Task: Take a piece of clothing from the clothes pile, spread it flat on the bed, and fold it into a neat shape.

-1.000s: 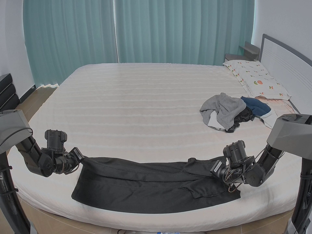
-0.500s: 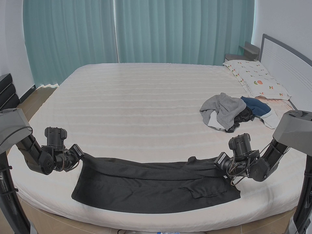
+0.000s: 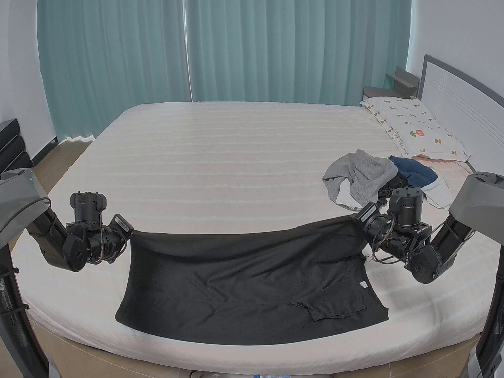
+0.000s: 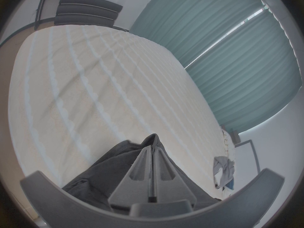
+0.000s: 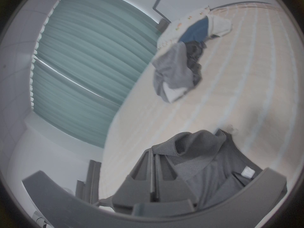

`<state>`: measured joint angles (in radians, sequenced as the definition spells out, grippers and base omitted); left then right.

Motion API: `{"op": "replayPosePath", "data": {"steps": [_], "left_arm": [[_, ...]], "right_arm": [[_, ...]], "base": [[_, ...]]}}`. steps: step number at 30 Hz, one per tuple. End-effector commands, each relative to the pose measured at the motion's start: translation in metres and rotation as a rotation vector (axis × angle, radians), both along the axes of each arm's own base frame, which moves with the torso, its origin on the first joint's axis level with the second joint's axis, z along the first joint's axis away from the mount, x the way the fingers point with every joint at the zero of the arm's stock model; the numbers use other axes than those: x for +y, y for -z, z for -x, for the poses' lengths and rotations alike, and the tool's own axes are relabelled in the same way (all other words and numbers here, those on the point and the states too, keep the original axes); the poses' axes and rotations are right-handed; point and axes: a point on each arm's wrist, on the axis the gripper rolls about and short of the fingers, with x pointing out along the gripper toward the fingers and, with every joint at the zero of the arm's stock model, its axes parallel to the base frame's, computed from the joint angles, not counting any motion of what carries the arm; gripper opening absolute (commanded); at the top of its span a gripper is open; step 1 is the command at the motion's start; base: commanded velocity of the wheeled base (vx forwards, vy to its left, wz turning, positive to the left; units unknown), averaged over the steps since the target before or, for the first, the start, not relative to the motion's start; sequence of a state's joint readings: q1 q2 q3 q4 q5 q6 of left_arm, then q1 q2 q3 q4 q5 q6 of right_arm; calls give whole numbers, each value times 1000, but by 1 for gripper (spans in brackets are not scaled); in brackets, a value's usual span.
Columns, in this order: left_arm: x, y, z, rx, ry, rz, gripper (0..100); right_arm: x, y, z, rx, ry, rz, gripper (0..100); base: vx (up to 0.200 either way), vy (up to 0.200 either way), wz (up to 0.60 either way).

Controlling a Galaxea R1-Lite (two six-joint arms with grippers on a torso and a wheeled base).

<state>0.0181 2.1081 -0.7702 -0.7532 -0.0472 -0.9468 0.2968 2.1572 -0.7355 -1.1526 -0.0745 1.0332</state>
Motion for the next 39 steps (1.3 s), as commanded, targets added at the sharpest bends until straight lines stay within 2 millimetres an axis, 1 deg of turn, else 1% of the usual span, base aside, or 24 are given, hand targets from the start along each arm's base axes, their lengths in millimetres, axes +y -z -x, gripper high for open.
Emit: {"op": "replayPosePath", "data": {"steps": [1, 4, 6, 9, 10, 11, 14, 18, 22, 28, 32, 39], "left_arm": [[3, -4, 4, -113, -17, 39, 0], [5, 6, 8, -104, 12, -7, 0], [7, 15, 14, -70, 47, -70, 0], [8, 23, 23, -27, 93, -137, 0], [8, 23, 23, -27, 93, -137, 0], [7, 30, 30, 8, 127, -178, 0], [6, 41, 35, 52, 171, -219, 0], [5, 49, 43, 94, 221, -275, 0], [5, 57, 49, 129, 262, -313, 0], [4, 62, 50, 147, 268, -313, 0], [0, 64, 53, 165, 287, -313, 0], [-2, 65, 54, 180, 295, -314, 0]], "right_arm": [[-10, 13, 20, -3, -32, 10, 0], [-12, 21, 29, 37, -79, 40, 0], [-14, 29, 39, 79, -104, 71, 0], [-17, 37, 50, 118, -147, 116, 0], [-17, 37, 50, 118, -147, 116, 0], [-18, 43, 55, 143, -179, 137, 0], [-17, 54, 59, 181, -208, 167, 0], [-17, 70, 66, 232, -247, 238, 0], [-16, 81, 69, 257, -270, 277, 0], [-15, 92, 73, 292, -293, 317, 0], [-15, 99, 72, 309, -298, 333, 0], [-16, 102, 73, 318, -303, 341, 0]], "base": [[0, 0, 0], [0, 0, 0], [0, 0, 0], [0, 0, 0], [0, 0, 0], [0, 0, 0], [0, 0, 0], [0, 0, 0], [0, 0, 0], [0, 0, 0], [0, 0, 0], [0, 0, 0]]}}
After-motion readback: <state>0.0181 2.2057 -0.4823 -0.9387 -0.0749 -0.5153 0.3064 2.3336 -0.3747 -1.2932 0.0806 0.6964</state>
